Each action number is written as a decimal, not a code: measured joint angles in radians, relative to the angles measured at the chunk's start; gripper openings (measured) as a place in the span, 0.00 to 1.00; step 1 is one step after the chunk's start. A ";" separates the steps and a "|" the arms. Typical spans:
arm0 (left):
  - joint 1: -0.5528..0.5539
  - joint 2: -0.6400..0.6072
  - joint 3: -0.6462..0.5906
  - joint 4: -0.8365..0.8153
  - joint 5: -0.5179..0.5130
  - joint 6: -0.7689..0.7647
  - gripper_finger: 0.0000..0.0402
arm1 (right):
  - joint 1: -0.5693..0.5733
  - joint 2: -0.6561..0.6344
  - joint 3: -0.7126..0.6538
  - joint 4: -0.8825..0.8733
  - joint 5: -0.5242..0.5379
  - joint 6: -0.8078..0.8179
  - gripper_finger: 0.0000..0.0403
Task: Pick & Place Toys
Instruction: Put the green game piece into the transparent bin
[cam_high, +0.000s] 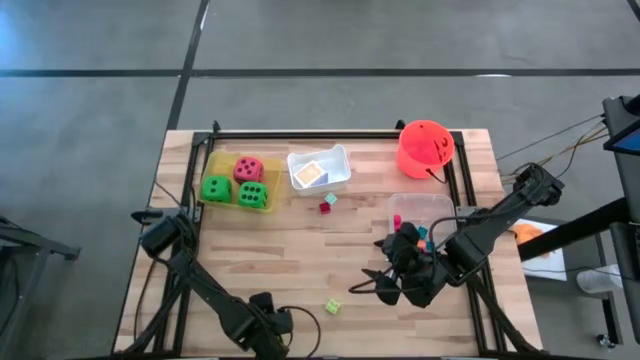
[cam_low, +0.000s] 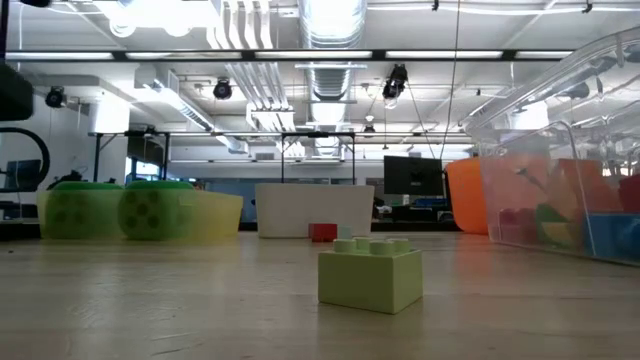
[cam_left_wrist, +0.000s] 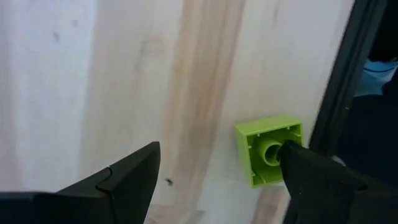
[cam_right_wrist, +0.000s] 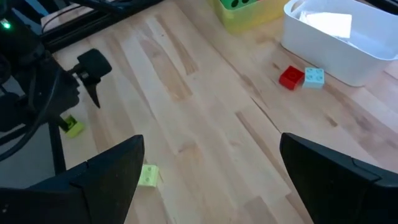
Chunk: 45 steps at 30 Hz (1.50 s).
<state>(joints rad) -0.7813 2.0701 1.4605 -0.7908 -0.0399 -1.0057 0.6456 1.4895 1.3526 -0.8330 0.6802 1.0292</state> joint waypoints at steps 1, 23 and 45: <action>0.005 0.000 0.000 -0.006 -0.001 0.012 0.78 | 0.000 0.000 -0.003 0.000 -0.001 0.001 0.92; 0.070 -0.108 -0.004 -0.115 -0.026 -0.008 0.78 | 0.033 0.000 -0.040 0.028 -0.007 0.011 0.92; 0.053 -0.068 -0.062 0.002 -0.015 -0.078 0.78 | 0.038 0.000 -0.044 0.032 -0.006 0.011 0.92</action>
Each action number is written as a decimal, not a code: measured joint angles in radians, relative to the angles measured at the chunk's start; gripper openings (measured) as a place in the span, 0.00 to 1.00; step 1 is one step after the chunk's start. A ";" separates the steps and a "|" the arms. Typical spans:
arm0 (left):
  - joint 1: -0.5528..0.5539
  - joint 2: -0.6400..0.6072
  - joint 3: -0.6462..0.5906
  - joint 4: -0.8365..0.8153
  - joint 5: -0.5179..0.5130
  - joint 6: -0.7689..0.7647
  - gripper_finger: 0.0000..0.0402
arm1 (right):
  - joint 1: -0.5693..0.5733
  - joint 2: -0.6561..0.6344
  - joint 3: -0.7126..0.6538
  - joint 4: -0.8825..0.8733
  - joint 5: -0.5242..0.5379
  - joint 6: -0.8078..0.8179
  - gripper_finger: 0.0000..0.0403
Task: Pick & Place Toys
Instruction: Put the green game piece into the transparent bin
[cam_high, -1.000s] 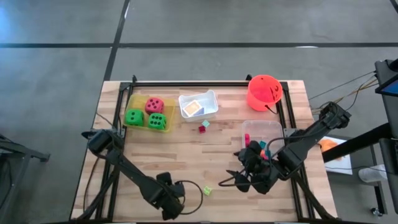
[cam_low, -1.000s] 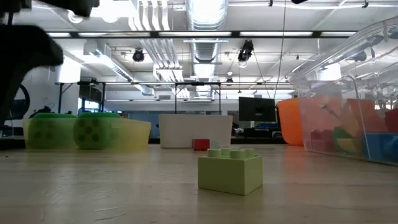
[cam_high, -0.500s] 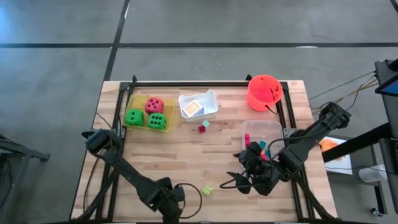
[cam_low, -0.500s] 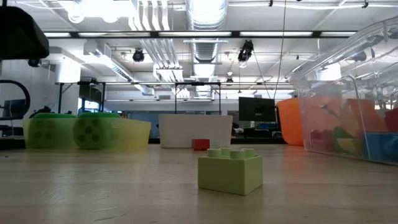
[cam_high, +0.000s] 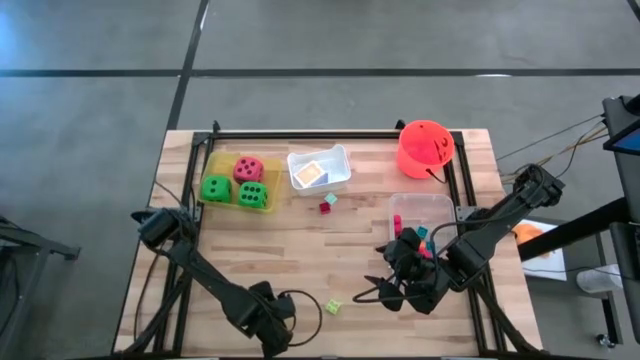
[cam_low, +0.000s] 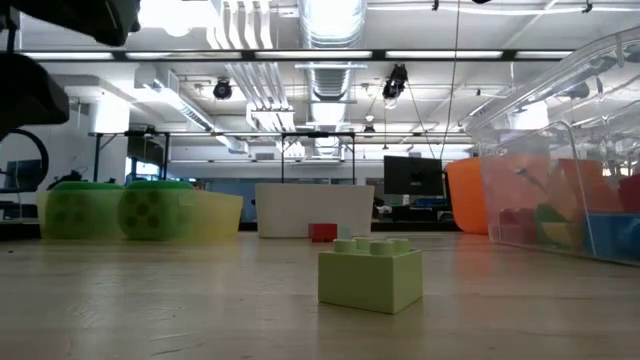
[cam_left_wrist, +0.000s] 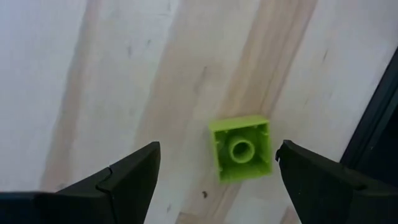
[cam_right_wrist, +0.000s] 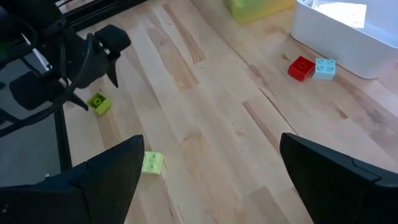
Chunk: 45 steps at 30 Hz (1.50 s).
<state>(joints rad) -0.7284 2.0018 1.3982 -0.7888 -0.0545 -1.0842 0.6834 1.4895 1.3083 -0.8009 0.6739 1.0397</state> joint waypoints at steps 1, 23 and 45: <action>0.000 0.000 -0.009 0.018 0.004 -0.002 0.78 | 0.000 0.000 0.000 0.000 0.000 0.000 0.92; 0.000 -0.003 -0.095 0.113 0.006 0.018 0.49 | 0.000 0.004 -0.003 0.016 0.001 -0.004 0.92; -0.019 -0.206 -0.058 0.123 -0.130 0.042 0.30 | 0.061 0.107 -0.004 0.259 0.211 -0.451 0.92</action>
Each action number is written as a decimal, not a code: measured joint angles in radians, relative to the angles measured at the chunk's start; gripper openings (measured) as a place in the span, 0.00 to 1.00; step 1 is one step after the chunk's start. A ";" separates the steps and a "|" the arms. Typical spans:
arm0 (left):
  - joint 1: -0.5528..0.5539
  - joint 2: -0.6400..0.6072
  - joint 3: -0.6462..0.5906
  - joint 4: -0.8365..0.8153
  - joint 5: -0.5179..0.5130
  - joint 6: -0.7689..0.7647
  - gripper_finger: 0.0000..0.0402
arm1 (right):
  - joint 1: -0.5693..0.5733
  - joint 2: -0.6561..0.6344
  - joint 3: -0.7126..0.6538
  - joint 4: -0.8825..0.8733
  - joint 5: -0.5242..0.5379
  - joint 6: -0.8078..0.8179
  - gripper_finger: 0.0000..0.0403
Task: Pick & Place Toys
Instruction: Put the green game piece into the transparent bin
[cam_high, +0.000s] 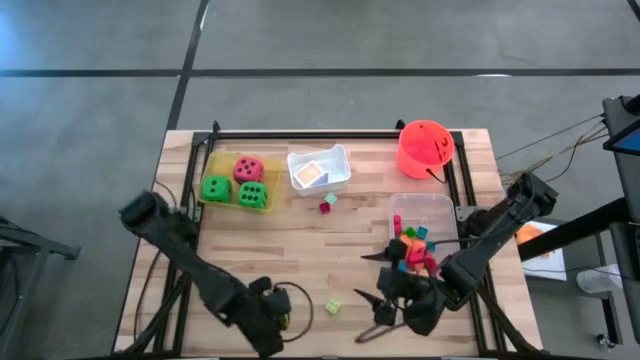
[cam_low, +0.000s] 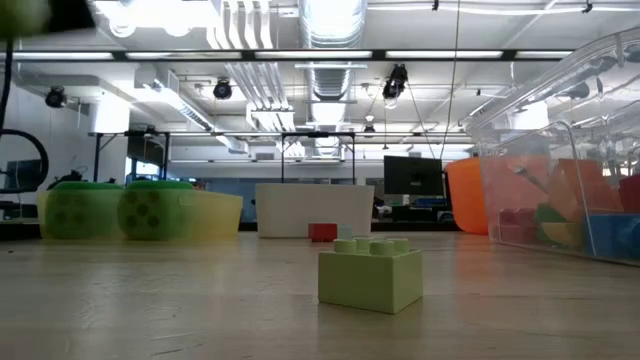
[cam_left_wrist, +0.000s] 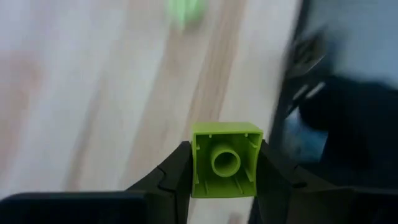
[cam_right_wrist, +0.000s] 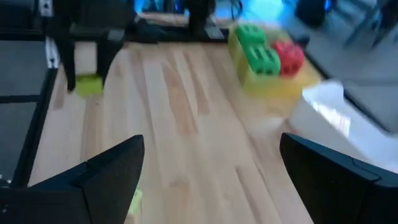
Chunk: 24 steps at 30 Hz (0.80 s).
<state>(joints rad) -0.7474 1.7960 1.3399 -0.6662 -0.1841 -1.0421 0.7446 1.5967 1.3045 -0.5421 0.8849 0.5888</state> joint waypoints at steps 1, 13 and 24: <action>-0.010 -0.036 0.000 0.008 -0.060 0.013 0.30 | 0.010 0.001 0.000 0.025 0.022 -0.035 0.92; 0.044 -0.341 -0.240 0.735 -0.271 0.308 0.30 | 0.085 0.201 0.044 0.752 0.199 -0.938 0.92; 0.159 -0.385 -0.399 1.016 -0.114 0.302 0.30 | 0.060 0.475 0.362 0.923 0.349 -1.369 0.91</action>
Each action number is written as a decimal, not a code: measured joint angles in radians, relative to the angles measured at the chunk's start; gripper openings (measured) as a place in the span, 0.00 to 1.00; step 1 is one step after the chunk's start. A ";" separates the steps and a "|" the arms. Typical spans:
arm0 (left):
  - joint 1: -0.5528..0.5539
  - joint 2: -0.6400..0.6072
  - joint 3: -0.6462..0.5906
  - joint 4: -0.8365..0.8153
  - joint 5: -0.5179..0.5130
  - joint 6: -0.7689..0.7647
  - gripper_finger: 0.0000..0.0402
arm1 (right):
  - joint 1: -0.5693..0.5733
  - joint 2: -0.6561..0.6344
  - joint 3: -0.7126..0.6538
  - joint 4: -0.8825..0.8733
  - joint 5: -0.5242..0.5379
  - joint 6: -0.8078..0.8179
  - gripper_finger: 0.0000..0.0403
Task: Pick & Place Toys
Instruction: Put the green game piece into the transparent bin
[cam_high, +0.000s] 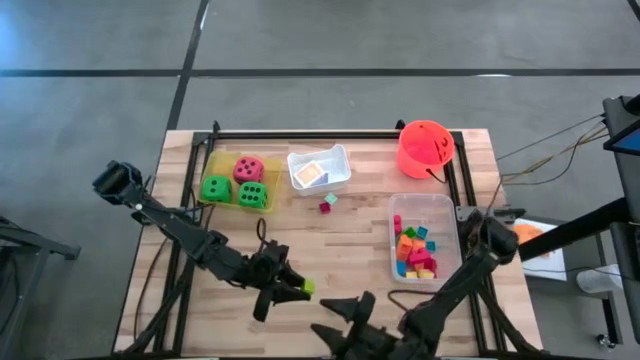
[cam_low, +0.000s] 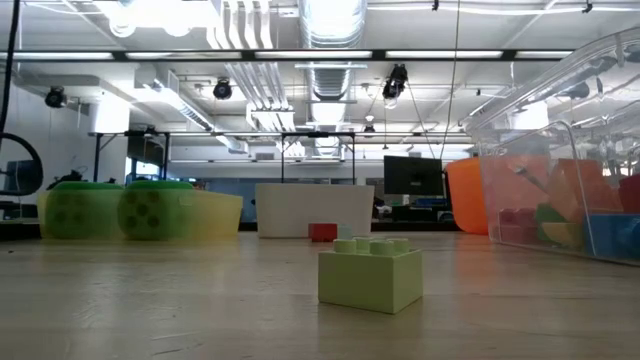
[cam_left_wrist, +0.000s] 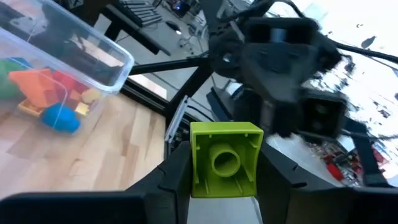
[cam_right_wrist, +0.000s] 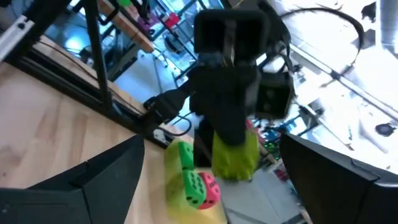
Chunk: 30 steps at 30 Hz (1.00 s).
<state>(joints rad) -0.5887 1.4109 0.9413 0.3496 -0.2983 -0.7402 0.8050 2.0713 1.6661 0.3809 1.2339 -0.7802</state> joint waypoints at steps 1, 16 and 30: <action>0.002 0.002 0.000 -0.001 0.004 0.001 0.30 | -0.004 0.020 0.031 0.000 0.000 -0.019 0.91; -0.004 0.005 0.001 0.060 0.120 0.066 0.30 | -0.064 0.088 0.156 -0.002 -0.034 -0.083 0.91; -0.007 0.005 0.002 0.099 0.160 0.086 0.30 | -0.086 0.088 0.156 -0.004 -0.057 -0.086 0.84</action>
<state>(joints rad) -0.5957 1.4158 0.9436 0.4488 -0.1381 -0.6540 0.7191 2.1590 1.8221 0.3771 1.1774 -0.8658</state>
